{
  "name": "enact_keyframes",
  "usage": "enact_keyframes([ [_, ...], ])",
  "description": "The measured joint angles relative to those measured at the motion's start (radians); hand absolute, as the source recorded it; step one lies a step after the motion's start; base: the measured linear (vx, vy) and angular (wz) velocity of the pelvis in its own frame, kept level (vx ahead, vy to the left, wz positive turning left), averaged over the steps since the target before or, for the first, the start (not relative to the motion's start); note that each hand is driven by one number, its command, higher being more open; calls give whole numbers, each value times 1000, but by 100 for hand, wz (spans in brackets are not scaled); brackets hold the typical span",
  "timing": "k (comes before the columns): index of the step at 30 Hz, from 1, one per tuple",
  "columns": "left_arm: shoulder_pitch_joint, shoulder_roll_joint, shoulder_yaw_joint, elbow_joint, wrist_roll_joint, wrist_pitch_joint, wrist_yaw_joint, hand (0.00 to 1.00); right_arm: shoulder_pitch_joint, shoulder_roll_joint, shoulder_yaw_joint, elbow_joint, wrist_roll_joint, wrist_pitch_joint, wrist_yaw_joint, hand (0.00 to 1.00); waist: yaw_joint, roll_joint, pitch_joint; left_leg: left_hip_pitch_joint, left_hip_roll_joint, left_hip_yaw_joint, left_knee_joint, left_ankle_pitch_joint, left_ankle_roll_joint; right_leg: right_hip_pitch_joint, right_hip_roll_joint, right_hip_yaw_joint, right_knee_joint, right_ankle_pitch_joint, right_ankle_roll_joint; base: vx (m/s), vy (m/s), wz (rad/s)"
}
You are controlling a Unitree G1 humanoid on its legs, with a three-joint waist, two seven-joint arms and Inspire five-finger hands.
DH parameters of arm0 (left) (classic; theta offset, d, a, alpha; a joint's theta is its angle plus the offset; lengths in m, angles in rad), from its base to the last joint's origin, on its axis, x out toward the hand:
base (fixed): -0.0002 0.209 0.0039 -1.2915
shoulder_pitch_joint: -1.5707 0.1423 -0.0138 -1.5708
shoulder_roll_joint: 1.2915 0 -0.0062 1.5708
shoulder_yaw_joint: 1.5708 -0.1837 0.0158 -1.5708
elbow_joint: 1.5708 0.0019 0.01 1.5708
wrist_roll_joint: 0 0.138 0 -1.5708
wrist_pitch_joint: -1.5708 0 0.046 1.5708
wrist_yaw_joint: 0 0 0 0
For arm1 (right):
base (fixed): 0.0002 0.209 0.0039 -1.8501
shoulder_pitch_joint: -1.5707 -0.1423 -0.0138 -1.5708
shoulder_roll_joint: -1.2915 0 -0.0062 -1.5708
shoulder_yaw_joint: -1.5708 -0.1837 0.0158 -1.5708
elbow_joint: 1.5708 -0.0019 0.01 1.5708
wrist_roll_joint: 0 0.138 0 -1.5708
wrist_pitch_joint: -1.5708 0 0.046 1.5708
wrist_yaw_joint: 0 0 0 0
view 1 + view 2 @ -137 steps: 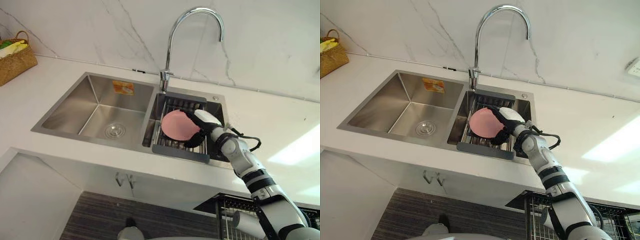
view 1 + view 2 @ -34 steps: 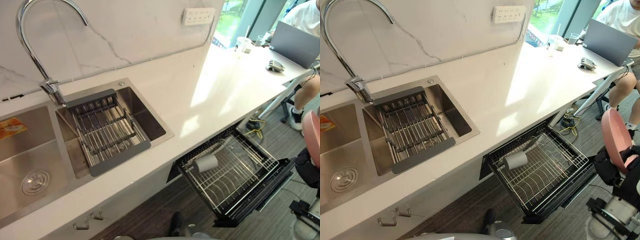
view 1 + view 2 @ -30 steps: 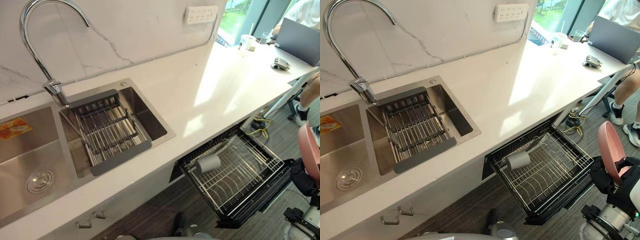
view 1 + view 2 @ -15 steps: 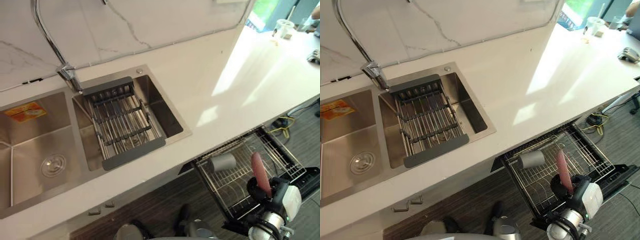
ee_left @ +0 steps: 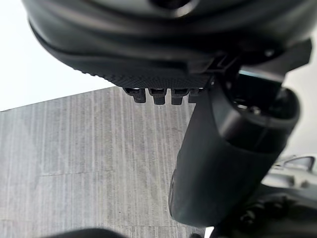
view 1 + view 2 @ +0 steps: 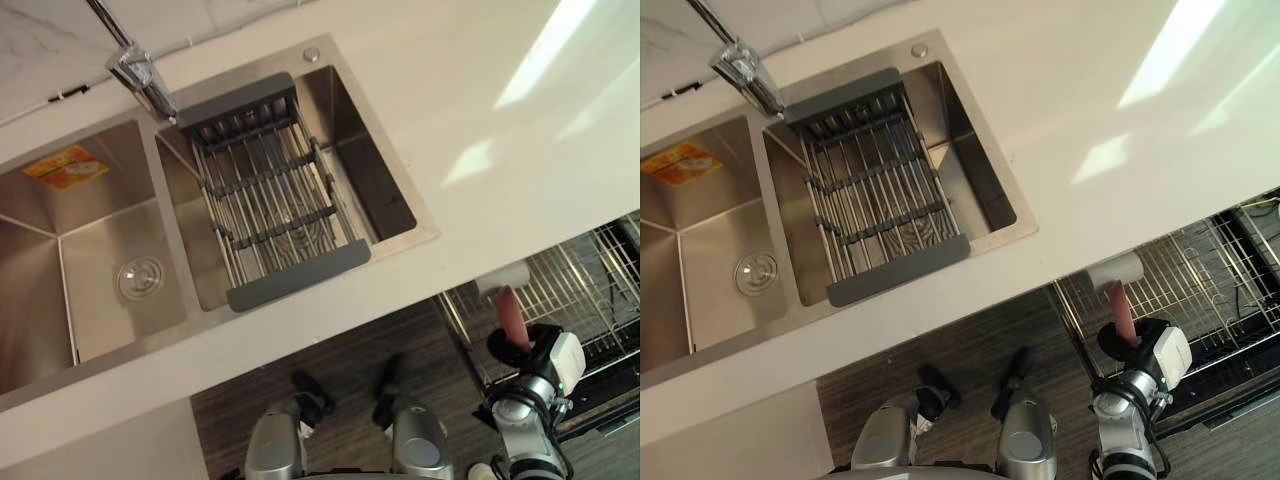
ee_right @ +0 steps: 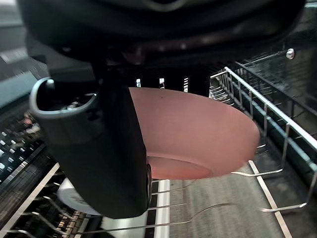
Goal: Walk over to the sink, pick up the cup, carry it to the dishwasher, place the cup inside the dishwasher, then close the dishwasher door
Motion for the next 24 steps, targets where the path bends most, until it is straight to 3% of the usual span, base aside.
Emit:
enact_keyframes([
  [1, -6, 2, 0, 0, -2, 0, -2, 100, -1, -15, 3, 4, 0, 7, -6, 100, 1, -1, 7, -1, -8, -4, -5, 2, 3, -10, -11, -2, 16, -9, 3, -41, 68, 15],
  [7, -22, 10, 0, 0, -7, 0, -12, 100, -46, -104, -14, 97, 61, 65, -52, 100, 4, 2, 14, -38, -33, -6, -10, 2, 3, -60, -47, 8, 57, -15, 5, -26, 53, 4],
  [13, -22, 14, 4, 0, -8, 0, -21, 100, -48, -89, -54, 105, 108, 61, -102, 100, 3, 5, 16, -40, -24, -1, 8, -5, -7, -72, -40, 31, 58, -14, 3, 12, 5, -12],
  [17, -21, 13, 34, 13, -8, -1, -25, 100, -15, -17, -83, 23, 73, 39, -108, 100, 2, 6, 15, -33, 15, -5, 58, -21, -30, -52, -9, 44, 36, -18, -4, 21, -41, -16],
  [20, -13, 11, 53, 22, -6, -1, -27, 100, 39, 61, -83, -37, 75, -19, -107, 100, 1, 6, 11, 0, 51, -6, 82, -38, -40, 1, 31, 45, -4, -16, -8, 23, -48, -16],
  [22, 14, 4, 82, 23, -6, -1, -46, 100, 122, 135, -63, -148, 80, -154, -97, 100, -1, 4, -13, 25, 73, 10, 82, -55, -50, 34, 67, 59, -52, -4, -14, 24, -48, -29],
  [24, 43, -2, 120, 26, 3, -1, -85, 100, 187, 152, -20, -275, 68, -222, -76, 100, -1, -2, -47, 39, 87, 44, 87, -58, -54, 48, 95, 88, -104, 23, -18, 79, -41, -50],
])
